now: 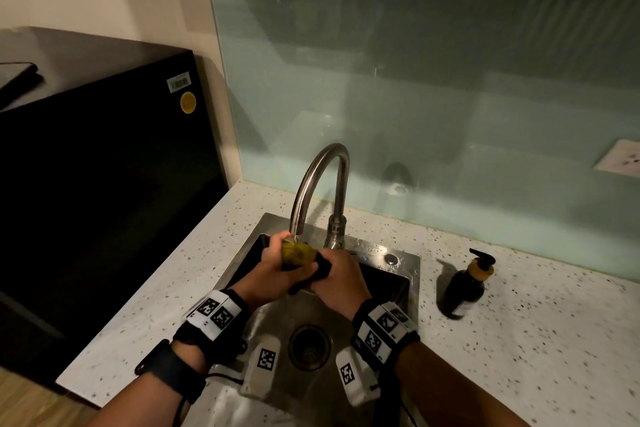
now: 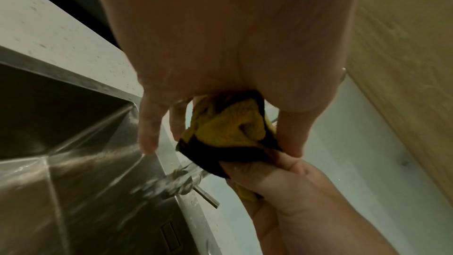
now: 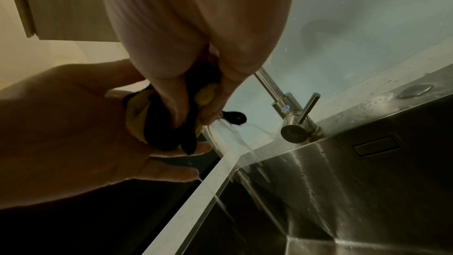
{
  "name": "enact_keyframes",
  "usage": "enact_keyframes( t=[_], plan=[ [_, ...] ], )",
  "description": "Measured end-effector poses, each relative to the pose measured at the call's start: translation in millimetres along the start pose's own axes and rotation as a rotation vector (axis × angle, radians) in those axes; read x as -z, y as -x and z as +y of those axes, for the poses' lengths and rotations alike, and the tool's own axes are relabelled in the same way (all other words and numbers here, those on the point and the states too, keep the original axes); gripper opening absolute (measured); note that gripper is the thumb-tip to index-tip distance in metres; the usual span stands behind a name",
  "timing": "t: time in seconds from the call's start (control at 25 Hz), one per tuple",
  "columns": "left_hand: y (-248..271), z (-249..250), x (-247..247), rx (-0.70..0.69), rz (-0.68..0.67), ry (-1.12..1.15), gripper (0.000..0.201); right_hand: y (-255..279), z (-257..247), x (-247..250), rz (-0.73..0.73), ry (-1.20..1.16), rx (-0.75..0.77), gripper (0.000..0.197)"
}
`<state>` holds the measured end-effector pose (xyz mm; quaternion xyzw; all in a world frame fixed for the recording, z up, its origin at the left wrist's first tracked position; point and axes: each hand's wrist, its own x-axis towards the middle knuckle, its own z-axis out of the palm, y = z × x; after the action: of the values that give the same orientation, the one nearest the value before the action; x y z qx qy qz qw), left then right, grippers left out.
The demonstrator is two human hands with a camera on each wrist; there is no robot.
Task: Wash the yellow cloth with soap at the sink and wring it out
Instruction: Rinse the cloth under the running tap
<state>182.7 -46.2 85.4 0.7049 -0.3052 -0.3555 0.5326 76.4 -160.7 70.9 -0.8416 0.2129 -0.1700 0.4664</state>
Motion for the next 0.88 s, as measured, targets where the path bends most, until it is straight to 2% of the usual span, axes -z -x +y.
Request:
enact_keyframes(
  t=[0.08,0.2,0.28,0.36,0.4,0.44,0.52,0.6,0.64,0.68,0.76,0.88],
  plan=[
    [-2.3,-5.8,0.9,-0.014,0.012,-0.003,0.055,0.6,1.7,-1.7,0.013,-0.014,-0.019,0.023],
    [-5.7,-15.2,1.3,-0.017,0.096,0.019,0.03,0.8,0.2,-7.0,-0.018,-0.026,-0.008,0.035],
    [-4.0,-14.9,-2.4,-0.015,0.152,0.091,0.015,-0.1,3.6,-8.2,-0.045,-0.101,0.025,0.063],
    [-2.6,-11.8,-4.8,-0.062,0.151,0.112,0.006,2.1,4.2,-7.9,-0.081,-0.146,0.055,0.092],
    [-2.5,-12.0,-5.0,-0.091,0.129,0.107,0.005,3.2,4.3,-7.6,-0.101,-0.126,0.068,0.095],
    [-2.4,-12.5,-4.7,-0.119,0.099,0.099,0.005,4.5,4.1,-7.6,-0.117,-0.094,0.078,0.09],
    [0.9,-13.5,-2.3,-0.099,0.046,0.11,0.016,6.9,6.6,-7.5,-0.106,-0.042,0.095,0.063],
    [2.8,-15.0,1.7,-0.007,0.02,0.119,0.044,6.4,13.1,-7.1,-0.033,0.015,0.095,0.028],
    [4.1,-15.5,3.3,0.01,-0.011,0.136,0.06,5.8,17.2,-7.9,-0.002,0.038,0.092,0.017],
    [5.0,-18.1,5.3,0.0,-0.039,0.127,0.071,5.7,20.1,-8.9,0.019,0.052,0.09,0.012],
    [5.4,-25.3,11.1,-0.115,-0.062,0.016,0.08,5.8,22.1,-11.1,0.046,0.039,0.052,0.016],
    [5.0,-38.2,14.1,-0.283,-0.039,-0.169,0.072,7.0,17.6,-8.5,0.015,-0.085,-0.053,0.024]
  ],
)
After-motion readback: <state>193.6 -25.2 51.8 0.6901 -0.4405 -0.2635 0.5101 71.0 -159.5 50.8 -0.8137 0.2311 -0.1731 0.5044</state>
